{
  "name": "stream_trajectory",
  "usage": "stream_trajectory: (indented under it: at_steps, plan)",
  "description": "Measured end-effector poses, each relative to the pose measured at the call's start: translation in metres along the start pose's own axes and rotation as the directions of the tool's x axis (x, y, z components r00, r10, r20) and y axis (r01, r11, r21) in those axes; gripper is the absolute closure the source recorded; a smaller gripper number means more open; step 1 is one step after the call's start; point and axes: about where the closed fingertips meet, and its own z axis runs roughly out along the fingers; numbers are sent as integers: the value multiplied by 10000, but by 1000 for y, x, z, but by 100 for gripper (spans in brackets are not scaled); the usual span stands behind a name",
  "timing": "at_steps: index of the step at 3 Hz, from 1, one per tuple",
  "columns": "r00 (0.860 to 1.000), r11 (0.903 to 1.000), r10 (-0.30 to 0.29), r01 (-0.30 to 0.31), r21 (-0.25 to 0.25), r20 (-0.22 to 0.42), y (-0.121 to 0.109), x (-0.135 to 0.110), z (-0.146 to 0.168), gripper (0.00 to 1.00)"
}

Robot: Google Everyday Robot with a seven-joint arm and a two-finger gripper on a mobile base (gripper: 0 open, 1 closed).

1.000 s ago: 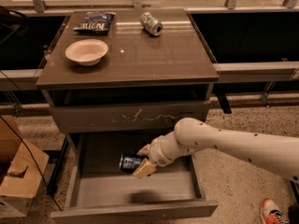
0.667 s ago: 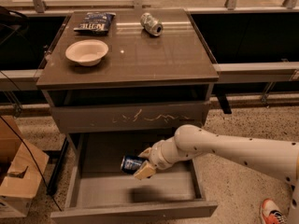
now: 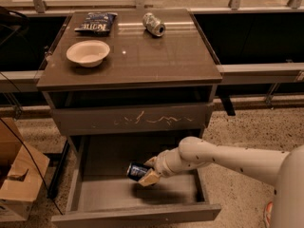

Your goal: Place pepsi can into middle drawer

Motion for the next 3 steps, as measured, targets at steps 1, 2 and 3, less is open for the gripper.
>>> stream_trajectory:
  at_steps: [1, 2, 3]
  plan:
    - [9990, 9985, 429, -424, -335, 152, -10, 33, 17, 35]
    - [9986, 9981, 488, -481, -397, 186, -10, 36, 21, 12]
    - [9986, 9981, 488, -481, -398, 186, -10, 36, 21, 0]
